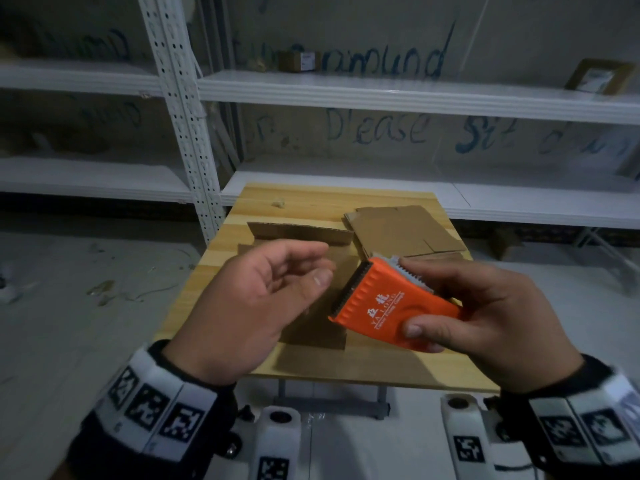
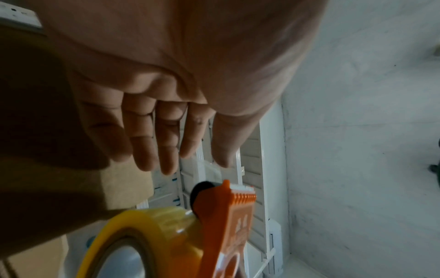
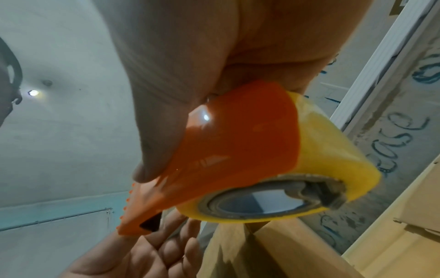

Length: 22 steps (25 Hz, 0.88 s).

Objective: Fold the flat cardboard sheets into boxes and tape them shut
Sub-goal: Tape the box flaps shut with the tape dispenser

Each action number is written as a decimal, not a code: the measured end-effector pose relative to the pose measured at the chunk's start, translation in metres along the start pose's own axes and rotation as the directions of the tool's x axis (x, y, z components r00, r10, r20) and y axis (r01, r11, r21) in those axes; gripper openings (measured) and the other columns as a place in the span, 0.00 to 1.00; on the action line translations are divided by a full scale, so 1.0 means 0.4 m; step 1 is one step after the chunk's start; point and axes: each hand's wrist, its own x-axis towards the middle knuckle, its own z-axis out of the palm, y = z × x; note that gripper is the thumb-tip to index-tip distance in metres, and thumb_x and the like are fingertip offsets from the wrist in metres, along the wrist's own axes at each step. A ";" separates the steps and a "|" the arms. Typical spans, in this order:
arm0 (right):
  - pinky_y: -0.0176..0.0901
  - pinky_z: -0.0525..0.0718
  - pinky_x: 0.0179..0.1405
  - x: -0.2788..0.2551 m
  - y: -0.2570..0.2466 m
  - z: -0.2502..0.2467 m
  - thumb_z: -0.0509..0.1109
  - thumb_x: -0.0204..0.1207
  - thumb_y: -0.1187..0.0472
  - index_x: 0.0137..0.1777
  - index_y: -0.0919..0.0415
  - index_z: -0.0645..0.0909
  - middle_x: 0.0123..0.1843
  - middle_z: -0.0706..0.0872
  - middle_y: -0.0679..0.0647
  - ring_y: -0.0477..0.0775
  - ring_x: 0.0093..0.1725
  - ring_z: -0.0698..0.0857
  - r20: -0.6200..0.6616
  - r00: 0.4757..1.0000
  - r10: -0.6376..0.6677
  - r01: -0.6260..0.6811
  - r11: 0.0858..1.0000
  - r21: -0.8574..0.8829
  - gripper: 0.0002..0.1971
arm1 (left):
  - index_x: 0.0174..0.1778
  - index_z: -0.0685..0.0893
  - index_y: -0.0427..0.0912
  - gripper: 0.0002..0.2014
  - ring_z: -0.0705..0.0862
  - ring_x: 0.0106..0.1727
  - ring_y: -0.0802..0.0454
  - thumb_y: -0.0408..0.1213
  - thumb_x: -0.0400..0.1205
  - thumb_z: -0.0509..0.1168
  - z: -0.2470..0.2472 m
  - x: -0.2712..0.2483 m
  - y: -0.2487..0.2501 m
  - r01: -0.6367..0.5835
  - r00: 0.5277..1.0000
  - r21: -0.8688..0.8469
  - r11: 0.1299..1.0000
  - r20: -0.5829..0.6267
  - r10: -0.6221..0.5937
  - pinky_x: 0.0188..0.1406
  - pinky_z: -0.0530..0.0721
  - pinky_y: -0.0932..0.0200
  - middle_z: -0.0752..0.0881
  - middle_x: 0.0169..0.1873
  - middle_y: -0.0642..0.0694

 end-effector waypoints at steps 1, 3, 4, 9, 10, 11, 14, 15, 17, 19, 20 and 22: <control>0.41 0.94 0.57 0.000 -0.003 0.001 0.85 0.60 0.27 0.70 0.35 0.89 0.63 0.95 0.35 0.44 0.62 0.94 0.011 1.000 -0.003 0.003 1.000 -0.001 0.36 | 0.69 0.91 0.49 0.27 0.95 0.58 0.52 0.52 0.73 0.76 0.003 0.000 -0.002 0.002 1.000 -0.009 1.000 0.008 -0.002 0.51 0.91 0.62 0.97 0.58 0.48; 0.36 0.93 0.56 0.000 -0.007 0.004 0.83 0.60 0.26 0.70 0.33 0.88 0.63 0.95 0.33 0.41 0.63 0.94 0.035 0.999 -0.006 0.006 1.000 -0.011 0.36 | 0.67 0.93 0.52 0.24 0.94 0.56 0.55 0.50 0.74 0.77 0.006 0.001 -0.003 -0.003 1.000 0.005 1.000 0.012 0.003 0.52 0.90 0.61 0.97 0.54 0.48; 0.35 0.93 0.56 0.001 -0.007 0.005 0.83 0.60 0.25 0.70 0.33 0.88 0.63 0.94 0.32 0.40 0.63 0.94 0.038 0.999 -0.005 0.005 1.000 -0.014 0.36 | 0.64 0.94 0.53 0.21 0.94 0.56 0.55 0.50 0.75 0.77 0.005 0.002 -0.003 -0.009 1.000 0.030 1.000 0.009 0.009 0.52 0.90 0.59 0.96 0.53 0.49; 0.39 0.94 0.56 0.002 -0.007 0.010 0.84 0.59 0.24 0.68 0.33 0.89 0.62 0.95 0.35 0.43 0.62 0.94 0.057 0.998 0.019 -0.019 1.000 0.010 0.36 | 0.48 0.95 0.57 0.10 0.93 0.48 0.53 0.55 0.76 0.74 0.007 0.000 0.009 -0.006 1.000 0.122 0.993 -0.006 0.007 0.49 0.89 0.52 0.96 0.44 0.51; 0.41 0.95 0.55 0.002 -0.008 0.011 0.84 0.59 0.24 0.68 0.32 0.89 0.62 0.95 0.36 0.43 0.61 0.95 0.061 0.998 0.025 -0.026 1.000 0.012 0.36 | 0.48 0.95 0.58 0.08 0.93 0.47 0.51 0.55 0.79 0.75 0.009 0.001 0.009 -0.009 1.000 0.133 0.991 -0.013 0.011 0.50 0.90 0.48 0.96 0.44 0.50; 0.43 0.96 0.53 0.002 -0.009 0.012 0.84 0.58 0.24 0.67 0.31 0.90 0.60 0.96 0.37 0.44 0.60 0.95 0.065 0.997 0.033 -0.034 0.999 0.013 0.35 | 0.47 0.94 0.58 0.06 0.93 0.48 0.50 0.55 0.82 0.77 0.010 0.001 0.006 -0.016 0.999 0.146 0.989 -0.026 0.020 0.51 0.91 0.44 0.96 0.44 0.50; 0.54 0.97 0.47 0.002 -0.012 0.014 0.83 0.59 0.22 0.65 0.29 0.90 0.54 0.97 0.46 0.51 0.54 0.97 0.074 0.996 0.056 -0.058 0.998 0.026 0.33 | 0.47 0.94 0.59 0.05 0.93 0.49 0.49 0.51 0.80 0.74 0.010 0.003 -0.001 -0.010 0.996 0.175 0.985 -0.084 0.025 0.57 0.91 0.36 0.96 0.43 0.51; 0.57 0.97 0.46 0.002 -0.012 0.014 0.84 0.59 0.23 0.64 0.29 0.91 0.52 0.97 0.49 0.53 0.52 0.97 0.072 0.996 0.060 -0.063 0.997 0.042 0.32 | 0.47 0.94 0.59 0.05 0.93 0.49 0.48 0.51 0.80 0.73 0.010 0.003 -0.001 -0.003 0.995 0.180 0.984 -0.093 0.020 0.57 0.91 0.34 0.96 0.43 0.51; 0.63 0.96 0.45 0.005 -0.011 0.013 0.85 0.59 0.25 0.63 0.31 0.92 0.51 0.97 0.53 0.57 0.49 0.97 0.066 0.995 0.070 -0.075 0.994 0.075 0.31 | 0.46 0.94 0.58 0.05 0.93 0.50 0.45 0.50 0.80 0.73 0.008 0.002 0.000 0.003 0.994 0.178 0.984 -0.107 0.017 0.59 0.91 0.30 0.96 0.44 0.49; 0.70 0.95 0.45 0.008 -0.008 0.014 0.86 0.59 0.26 0.63 0.34 0.93 0.50 0.97 0.57 0.61 0.48 0.97 0.070 0.994 0.085 -0.091 0.991 0.096 0.32 | 0.46 0.94 0.57 0.05 0.93 0.50 0.43 0.50 0.80 0.74 0.004 0.003 0.000 0.008 0.992 0.174 0.985 -0.125 0.014 0.60 0.90 0.28 0.96 0.44 0.48; 0.72 0.95 0.44 0.009 -0.006 0.014 0.87 0.59 0.27 0.63 0.36 0.93 0.50 0.97 0.59 0.63 0.48 0.97 0.076 0.993 0.095 -0.102 0.989 0.105 0.32 | 0.46 0.94 0.56 0.05 0.94 0.50 0.43 0.50 0.79 0.74 0.002 0.003 0.000 0.014 0.991 0.175 0.985 -0.133 0.010 0.60 0.91 0.28 0.96 0.44 0.48; 0.74 0.94 0.43 0.011 -0.002 0.014 0.87 0.60 0.28 0.64 0.37 0.93 0.50 0.97 0.60 0.64 0.47 0.97 0.091 0.990 0.106 -0.116 0.988 0.106 0.32 | 0.45 0.94 0.57 0.05 0.94 0.50 0.44 0.50 0.78 0.74 0.000 0.003 -0.001 0.025 0.988 0.175 0.984 -0.152 0.002 0.60 0.91 0.30 0.96 0.43 0.48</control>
